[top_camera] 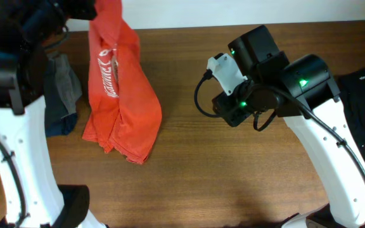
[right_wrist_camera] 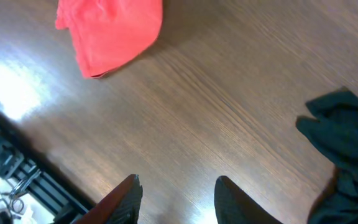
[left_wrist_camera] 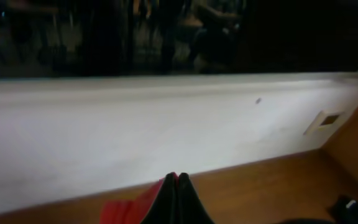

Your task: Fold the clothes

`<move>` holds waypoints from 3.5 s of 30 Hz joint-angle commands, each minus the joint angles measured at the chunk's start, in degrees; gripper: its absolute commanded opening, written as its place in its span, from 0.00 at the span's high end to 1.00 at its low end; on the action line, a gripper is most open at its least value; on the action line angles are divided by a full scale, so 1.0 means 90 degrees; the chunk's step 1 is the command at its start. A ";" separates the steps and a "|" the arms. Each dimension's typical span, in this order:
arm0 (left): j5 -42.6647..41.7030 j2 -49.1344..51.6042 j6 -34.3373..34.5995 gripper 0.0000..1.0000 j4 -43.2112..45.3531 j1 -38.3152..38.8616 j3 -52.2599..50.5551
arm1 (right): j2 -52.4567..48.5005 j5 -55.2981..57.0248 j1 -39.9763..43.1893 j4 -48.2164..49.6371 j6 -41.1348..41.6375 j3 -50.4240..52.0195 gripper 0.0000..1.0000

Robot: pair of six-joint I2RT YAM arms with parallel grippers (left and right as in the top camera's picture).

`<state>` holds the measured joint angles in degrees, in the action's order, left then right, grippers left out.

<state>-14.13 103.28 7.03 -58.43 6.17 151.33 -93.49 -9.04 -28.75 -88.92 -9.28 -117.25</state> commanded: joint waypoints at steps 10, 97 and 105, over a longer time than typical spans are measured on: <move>0.1455 -0.0928 0.0554 0.99 0.1360 0.0809 0.0097 | -0.0080 0.0619 -0.0624 0.0398 0.0306 0.0010 0.57; 0.5537 0.0869 -0.0255 1.00 -0.1042 -0.0432 0.0073 | -0.3779 -0.0136 -0.2191 0.7009 0.2764 0.2594 0.66; 0.5542 0.0867 -0.0257 0.99 -0.1044 -0.0432 0.0073 | -0.3196 0.0114 -0.1824 0.5241 0.2749 0.2266 0.96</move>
<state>35.77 112.92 4.14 -67.96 2.55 151.46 -126.80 -10.15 -47.62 -35.97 15.42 -94.67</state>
